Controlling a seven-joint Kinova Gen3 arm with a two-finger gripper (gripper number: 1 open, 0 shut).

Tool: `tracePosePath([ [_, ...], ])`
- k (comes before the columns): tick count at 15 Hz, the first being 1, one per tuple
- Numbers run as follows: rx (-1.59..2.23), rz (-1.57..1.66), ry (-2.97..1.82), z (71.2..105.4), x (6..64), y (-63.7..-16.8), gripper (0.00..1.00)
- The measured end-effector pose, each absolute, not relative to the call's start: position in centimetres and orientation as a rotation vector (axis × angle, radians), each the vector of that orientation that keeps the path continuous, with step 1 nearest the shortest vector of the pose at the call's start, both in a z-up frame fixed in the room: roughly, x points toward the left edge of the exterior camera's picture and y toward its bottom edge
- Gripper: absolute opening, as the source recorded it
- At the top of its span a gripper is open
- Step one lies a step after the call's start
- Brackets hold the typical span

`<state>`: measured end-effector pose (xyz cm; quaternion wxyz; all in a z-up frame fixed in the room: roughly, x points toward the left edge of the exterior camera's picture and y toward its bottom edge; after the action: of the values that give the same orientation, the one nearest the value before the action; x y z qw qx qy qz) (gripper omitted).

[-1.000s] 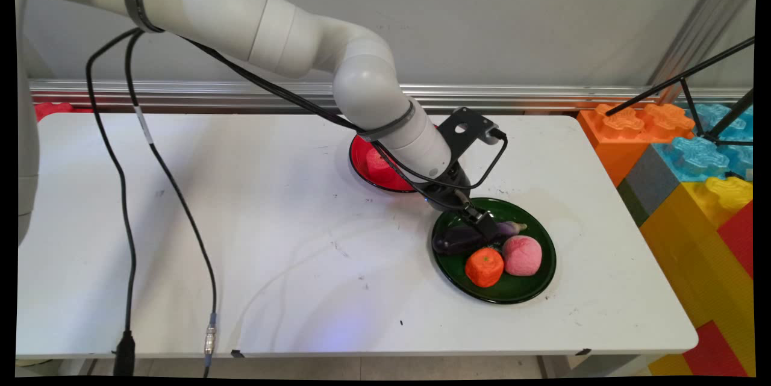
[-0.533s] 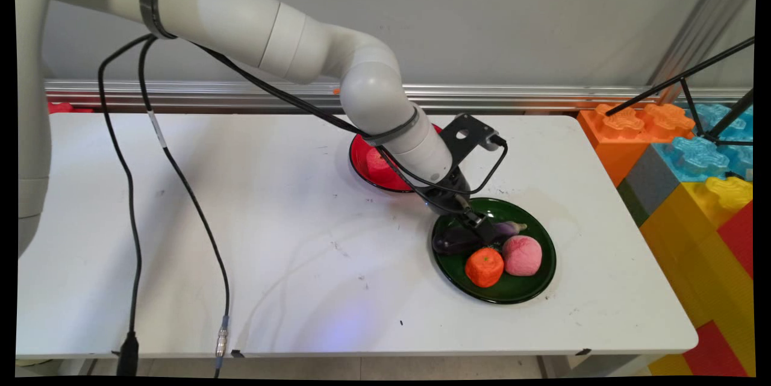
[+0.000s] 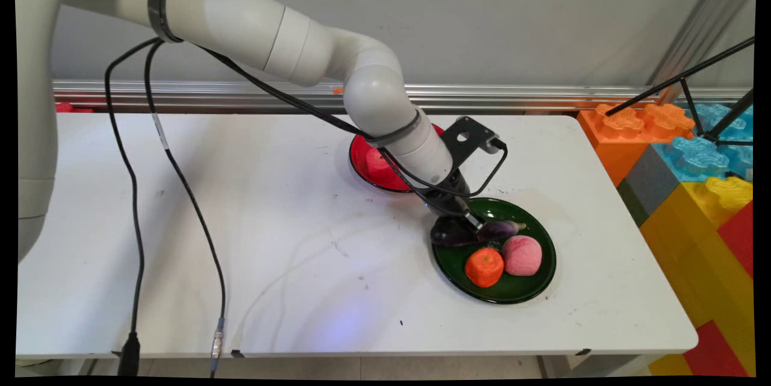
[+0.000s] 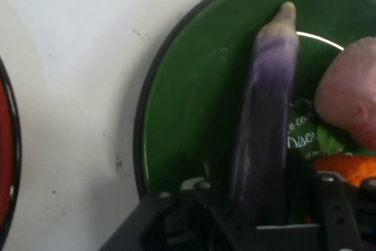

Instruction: Pick up the eggplant from the green plate, then place the picked object on the table

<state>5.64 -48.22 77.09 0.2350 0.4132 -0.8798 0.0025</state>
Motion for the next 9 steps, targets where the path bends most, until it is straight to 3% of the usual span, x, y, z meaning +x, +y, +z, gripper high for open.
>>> tracePosePath([
  [9, 1.104, -0.012, -2.413, 78.1, 5.3, -47.8, 0.00],
])
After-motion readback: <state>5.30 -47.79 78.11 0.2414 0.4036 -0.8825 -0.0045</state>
